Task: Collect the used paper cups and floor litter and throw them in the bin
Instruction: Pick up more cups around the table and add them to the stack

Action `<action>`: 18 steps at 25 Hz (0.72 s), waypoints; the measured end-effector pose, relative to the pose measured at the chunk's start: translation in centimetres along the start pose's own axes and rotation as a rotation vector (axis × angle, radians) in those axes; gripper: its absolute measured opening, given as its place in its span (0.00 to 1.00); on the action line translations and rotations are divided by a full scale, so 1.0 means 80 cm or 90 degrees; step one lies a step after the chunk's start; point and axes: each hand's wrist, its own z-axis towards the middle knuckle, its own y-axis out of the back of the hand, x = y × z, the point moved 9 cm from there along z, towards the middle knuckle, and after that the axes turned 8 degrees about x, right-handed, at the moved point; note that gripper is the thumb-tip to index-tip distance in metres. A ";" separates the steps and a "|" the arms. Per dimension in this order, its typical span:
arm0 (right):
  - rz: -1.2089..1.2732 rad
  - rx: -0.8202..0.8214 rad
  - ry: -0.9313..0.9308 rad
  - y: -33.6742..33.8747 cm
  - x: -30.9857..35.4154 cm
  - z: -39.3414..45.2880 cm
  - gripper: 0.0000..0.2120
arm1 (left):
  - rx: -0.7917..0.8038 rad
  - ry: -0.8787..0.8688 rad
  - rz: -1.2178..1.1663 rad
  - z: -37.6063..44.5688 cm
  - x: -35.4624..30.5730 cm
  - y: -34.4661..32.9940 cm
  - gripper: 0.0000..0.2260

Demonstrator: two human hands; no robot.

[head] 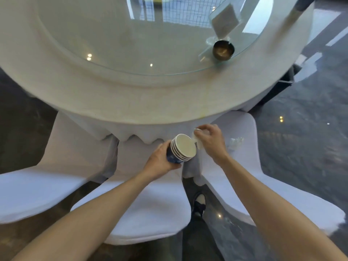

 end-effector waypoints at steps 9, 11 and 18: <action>-0.118 -0.059 0.130 0.076 0.079 -0.129 0.12 | 0.032 -0.090 0.016 -0.025 -0.124 -0.037 0.36; -0.143 -0.072 0.152 0.097 0.076 -0.147 0.14 | 0.033 -0.099 0.024 -0.035 -0.144 -0.049 0.37; -0.225 0.047 0.239 0.181 0.063 -0.185 0.12 | -0.055 -0.085 0.007 -0.069 -0.206 -0.111 0.36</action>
